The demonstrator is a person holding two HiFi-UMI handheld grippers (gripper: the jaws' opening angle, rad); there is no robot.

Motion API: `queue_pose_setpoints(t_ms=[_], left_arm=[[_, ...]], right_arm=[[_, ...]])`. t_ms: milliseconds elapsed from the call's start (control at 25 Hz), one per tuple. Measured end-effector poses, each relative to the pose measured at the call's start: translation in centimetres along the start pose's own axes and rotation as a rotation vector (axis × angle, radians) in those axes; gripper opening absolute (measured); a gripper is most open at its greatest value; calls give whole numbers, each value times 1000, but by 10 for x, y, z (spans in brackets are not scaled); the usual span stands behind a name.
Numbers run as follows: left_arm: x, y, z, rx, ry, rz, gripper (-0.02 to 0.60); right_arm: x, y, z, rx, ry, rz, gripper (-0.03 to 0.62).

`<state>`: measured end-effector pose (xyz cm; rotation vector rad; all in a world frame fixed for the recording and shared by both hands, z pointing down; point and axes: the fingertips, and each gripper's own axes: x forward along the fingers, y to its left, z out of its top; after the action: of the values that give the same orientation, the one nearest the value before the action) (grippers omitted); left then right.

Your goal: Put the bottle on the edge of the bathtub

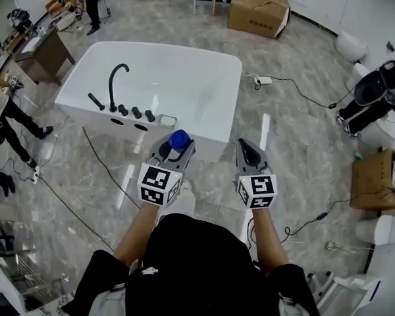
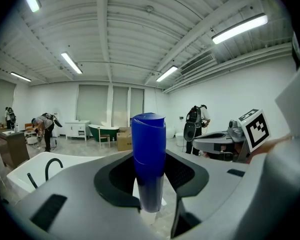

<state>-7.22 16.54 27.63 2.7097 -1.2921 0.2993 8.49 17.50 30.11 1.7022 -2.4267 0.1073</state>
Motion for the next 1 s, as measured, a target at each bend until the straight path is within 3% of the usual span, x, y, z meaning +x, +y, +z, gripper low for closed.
queue_pose_setpoints(t_ms=[560, 1000], left_arm=[[111, 119, 43, 22, 19, -86, 169], [163, 167, 34, 19, 41, -133, 169]], right_arm=[[157, -27, 43, -2, 28, -49, 21], [222, -37, 23, 24, 77, -85, 21]])
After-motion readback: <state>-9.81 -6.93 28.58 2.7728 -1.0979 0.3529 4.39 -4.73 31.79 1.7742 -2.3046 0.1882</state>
